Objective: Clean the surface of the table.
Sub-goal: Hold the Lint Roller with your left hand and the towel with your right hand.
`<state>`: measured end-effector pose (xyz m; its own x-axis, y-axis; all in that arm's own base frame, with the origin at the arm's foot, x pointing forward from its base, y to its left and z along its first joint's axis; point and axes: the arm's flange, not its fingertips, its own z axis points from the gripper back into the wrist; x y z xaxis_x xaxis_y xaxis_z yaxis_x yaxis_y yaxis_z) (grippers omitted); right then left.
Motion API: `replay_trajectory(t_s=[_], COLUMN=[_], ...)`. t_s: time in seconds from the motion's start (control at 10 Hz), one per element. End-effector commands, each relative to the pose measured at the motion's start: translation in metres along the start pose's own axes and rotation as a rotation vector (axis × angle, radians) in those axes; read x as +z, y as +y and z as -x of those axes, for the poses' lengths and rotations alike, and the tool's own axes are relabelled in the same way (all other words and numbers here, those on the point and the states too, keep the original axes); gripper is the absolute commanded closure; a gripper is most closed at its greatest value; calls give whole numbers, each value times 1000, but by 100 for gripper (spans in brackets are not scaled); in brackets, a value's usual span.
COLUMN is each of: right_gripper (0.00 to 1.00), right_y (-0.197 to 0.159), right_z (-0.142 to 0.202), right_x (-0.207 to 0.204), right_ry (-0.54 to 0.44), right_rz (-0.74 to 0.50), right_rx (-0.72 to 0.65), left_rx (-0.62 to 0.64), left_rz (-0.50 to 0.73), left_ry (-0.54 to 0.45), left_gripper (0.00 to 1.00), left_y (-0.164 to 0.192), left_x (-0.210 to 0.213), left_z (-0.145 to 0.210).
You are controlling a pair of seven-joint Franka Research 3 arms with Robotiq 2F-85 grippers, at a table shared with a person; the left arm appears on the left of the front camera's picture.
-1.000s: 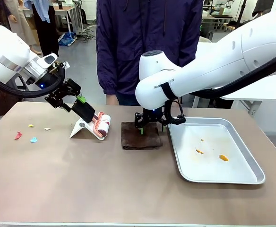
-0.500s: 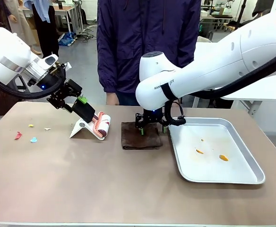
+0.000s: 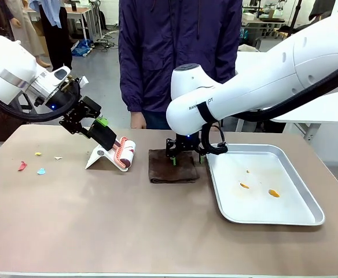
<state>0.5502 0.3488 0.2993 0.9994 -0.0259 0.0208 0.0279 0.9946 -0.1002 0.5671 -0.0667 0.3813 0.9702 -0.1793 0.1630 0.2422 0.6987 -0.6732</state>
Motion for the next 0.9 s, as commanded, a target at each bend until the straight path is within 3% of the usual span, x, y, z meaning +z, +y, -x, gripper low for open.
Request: replay_trajectory(t_s=[0.0,0.1,0.2,0.3,0.4,0.5,0.6,0.7,0.8], right_gripper=[0,58,58,100,61,100,100,100,100], right_y=[0,0,0,-1,-1,-1,-1,-2,-2], right_z=[-4,-5,-5,-5,-5,-5,-5,-4,-4], right_x=[-3,-3,-3,-4,-5,-6,-6,-7,-9], right_ry=[18,27,31,34,36,35,36,37,43], right_rz=[16,24,19,18,21,26,26,26,21], right_rx=[-37,-41,-39,-42,-48,-51,-50,-49,-50], left_rx=[-22,-22,-26,-24,-26,-30,-28,-24,-25], left_rz=[23,16,14,20,28,23,14,8,14], left_ry=[1,5,1,-13,-32,-51,-51,-49,-43], left_gripper=[0,59,60,100,100,100,87,96,100], left_y=[0,0,-1,-2,-5,-7,-7,-7,-7], left_x=[0,-1,-1,0,2,2,2,2,2], left_z=[1,1,2,2,4,6,7,7,7])
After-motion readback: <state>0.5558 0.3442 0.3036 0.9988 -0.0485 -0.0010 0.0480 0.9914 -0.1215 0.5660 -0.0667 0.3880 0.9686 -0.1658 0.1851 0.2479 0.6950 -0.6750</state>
